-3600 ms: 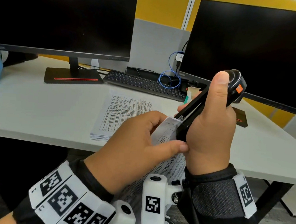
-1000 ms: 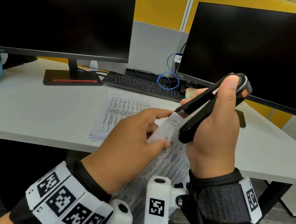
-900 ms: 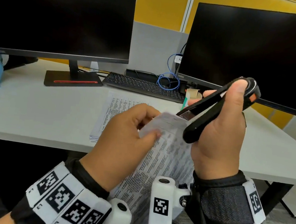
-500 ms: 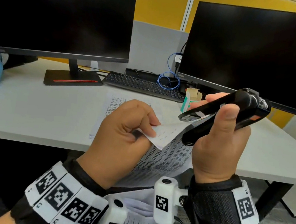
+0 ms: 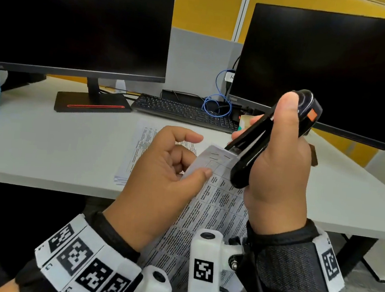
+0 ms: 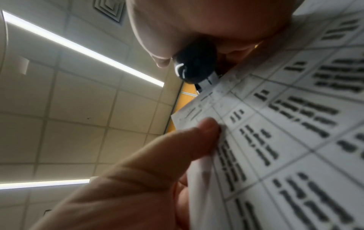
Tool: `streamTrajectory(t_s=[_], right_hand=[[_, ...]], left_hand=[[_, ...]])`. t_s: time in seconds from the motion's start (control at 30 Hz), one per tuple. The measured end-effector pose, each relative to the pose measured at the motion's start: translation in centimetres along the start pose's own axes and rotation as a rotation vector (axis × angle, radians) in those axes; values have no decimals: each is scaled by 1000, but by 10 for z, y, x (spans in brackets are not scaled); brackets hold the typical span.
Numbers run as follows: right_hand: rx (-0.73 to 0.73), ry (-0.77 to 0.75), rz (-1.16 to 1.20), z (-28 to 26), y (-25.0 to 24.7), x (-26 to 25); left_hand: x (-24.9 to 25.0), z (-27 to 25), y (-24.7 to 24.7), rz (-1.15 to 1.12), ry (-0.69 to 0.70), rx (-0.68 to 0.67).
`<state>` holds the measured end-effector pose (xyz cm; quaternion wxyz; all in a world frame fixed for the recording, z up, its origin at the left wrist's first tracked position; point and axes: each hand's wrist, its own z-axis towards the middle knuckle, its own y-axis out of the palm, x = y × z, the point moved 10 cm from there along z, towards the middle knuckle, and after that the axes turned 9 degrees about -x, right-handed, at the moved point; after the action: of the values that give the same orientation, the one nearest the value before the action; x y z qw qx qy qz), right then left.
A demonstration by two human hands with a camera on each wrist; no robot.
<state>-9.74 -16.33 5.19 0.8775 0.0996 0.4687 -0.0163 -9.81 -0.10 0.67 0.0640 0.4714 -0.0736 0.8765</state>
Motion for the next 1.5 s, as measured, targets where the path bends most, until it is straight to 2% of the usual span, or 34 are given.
streamTrajectory(t_s=[0.47, 0.53, 0.6, 0.67, 0.73, 0.87, 0.97, 1.03, 1.13, 1.2, 1.3, 1.4, 1.5], right_hand=[[19, 5, -51, 1, 3, -2], [32, -7, -53, 0, 2, -4], [48, -6, -54, -1, 0, -3], [62, 2, -50, -3, -1, -1], [70, 14, -26, -4, -1, 1], [82, 28, 18, -5, -1, 6], [76, 35, 18, -5, 1, 8], [54, 77, 39, -2, 2, 14], [33, 138, 113, 5, -3, 23], [58, 144, 120, 11, -15, 24], [126, 144, 102, 14, -36, 23], [166, 146, 110, 15, -46, 25], [180, 144, 125, 16, -49, 27]], left_hand=[[-1, -1, 7, -32, -19, -15], [-1, -1, 11, -18, -32, -53], [0, -1, 20, 89, -72, -141], [5, -1, 26, 296, -88, -211], [16, 0, 27, 446, -34, -212], [25, -2, 29, 609, 73, -196], [23, -6, 33, 721, 84, -189], [20, -4, 32, 681, 61, -192], [3, 1, 24, 548, -52, -224], [-8, 2, 12, 441, -96, -190], [-11, 3, -6, 262, -14, -95], [-10, 2, -9, 147, 91, -120], [-7, 2, -10, 130, 165, -135]])
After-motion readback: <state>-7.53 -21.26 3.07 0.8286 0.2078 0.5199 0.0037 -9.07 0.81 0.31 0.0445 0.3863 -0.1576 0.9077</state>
